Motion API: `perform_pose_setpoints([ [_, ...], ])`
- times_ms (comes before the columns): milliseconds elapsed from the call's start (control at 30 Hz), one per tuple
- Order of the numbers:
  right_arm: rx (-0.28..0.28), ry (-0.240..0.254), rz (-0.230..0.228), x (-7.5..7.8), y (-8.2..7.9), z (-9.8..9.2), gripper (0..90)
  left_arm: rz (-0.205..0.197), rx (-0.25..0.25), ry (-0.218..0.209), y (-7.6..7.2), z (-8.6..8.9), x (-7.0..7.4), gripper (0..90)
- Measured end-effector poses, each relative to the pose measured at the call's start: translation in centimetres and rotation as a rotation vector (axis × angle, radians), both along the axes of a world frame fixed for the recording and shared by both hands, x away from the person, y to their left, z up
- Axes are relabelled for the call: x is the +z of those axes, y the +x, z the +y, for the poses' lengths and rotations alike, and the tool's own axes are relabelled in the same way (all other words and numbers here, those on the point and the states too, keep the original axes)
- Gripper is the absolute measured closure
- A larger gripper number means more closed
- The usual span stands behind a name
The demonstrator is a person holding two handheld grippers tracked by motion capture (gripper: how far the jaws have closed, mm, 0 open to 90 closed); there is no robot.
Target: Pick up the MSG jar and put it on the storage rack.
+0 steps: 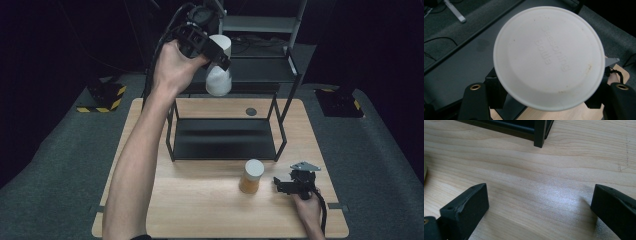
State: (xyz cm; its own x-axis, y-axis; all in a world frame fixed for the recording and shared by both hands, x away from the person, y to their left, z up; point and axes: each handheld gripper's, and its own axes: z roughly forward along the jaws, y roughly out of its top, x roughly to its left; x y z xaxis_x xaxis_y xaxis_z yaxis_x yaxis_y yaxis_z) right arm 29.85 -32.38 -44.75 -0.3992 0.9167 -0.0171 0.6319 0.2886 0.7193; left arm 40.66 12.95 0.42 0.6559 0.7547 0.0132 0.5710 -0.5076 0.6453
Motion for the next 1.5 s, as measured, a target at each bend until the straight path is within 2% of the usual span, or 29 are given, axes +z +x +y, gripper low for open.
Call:
perform_pose_setpoints([
  [200,0.000,0.000,-0.001,0.0,0.0,0.0,1.0,-0.033,0.064,-0.017,0.5,-0.1,0.3,34.9],
  [267,0.000,-0.001,-0.001,0.0,0.0,0.0,1.0,-0.045,0.098,-0.005,0.8,-0.5,0.3,34.9],
  [433,0.000,-0.001,0.000,0.0,0.0,0.0,1.0,-0.043,0.166,0.012,2.2,-1.3,0.0,34.9],
  [567,0.000,0.000,0.001,0.0,0.0,0.0,0.9,-0.049,0.191,-0.001,3.1,-1.5,-0.4,34.9],
  [867,0.000,-0.001,0.001,0.0,0.0,0.0,0.9,-0.046,0.265,0.002,4.6,-1.8,-1.2,34.9],
  [1100,-0.001,0.000,0.000,0.0,0.0,0.0,0.8,-0.018,0.291,0.013,5.8,-1.5,-2.1,34.9],
  [1267,-0.001,0.000,0.001,0.0,0.0,0.0,0.8,-0.008,0.291,0.032,6.4,-1.9,-2.3,34.9],
  [1500,-0.001,0.000,0.001,0.0,0.0,0.0,0.8,0.007,0.292,0.029,7.0,-2.1,-2.5,34.9],
])
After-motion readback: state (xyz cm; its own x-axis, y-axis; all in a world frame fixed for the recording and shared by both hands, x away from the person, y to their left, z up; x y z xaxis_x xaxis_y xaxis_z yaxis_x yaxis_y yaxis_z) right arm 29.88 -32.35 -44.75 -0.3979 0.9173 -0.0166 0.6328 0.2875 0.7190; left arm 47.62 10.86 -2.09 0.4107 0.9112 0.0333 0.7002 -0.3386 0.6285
